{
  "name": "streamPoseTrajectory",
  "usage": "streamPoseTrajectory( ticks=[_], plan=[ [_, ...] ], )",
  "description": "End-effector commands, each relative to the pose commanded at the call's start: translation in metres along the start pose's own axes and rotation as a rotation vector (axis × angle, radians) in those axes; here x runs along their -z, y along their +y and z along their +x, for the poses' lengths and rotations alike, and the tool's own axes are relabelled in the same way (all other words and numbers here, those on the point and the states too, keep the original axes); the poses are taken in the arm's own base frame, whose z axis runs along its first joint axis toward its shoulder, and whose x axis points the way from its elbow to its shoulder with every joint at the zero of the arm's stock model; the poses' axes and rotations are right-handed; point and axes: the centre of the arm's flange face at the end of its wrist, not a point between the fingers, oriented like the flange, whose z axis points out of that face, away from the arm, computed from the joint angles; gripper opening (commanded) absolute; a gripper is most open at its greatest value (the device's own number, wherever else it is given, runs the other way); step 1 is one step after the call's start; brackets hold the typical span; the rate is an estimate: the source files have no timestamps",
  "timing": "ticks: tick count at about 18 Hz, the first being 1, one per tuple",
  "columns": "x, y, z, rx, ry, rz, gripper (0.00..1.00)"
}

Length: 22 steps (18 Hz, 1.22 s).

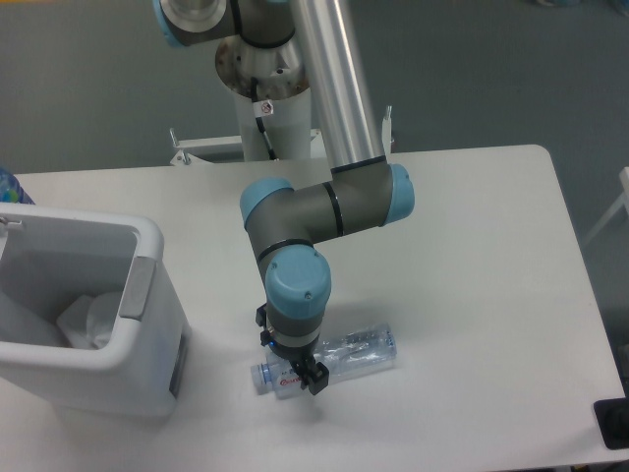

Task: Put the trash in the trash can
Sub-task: 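Grasp the plastic bottle around its middle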

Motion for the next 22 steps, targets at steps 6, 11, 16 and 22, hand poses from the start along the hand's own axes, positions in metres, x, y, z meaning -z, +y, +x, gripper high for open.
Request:
streamPoseTrajectory(
  ticks=[6,11,16,22],
  plan=[
    [0.031,-0.007,-0.014,0.009,-0.053,0.028,0.36],
    [0.086,0.010,-0.050,0.102,-0.121,0.140,0.36],
    [0.153,0.026,-0.081,0.221,-0.148,0.392,0.36],
    [0.218,0.047,-0.081,0.284,-0.127,0.630,0.38]
  ],
)
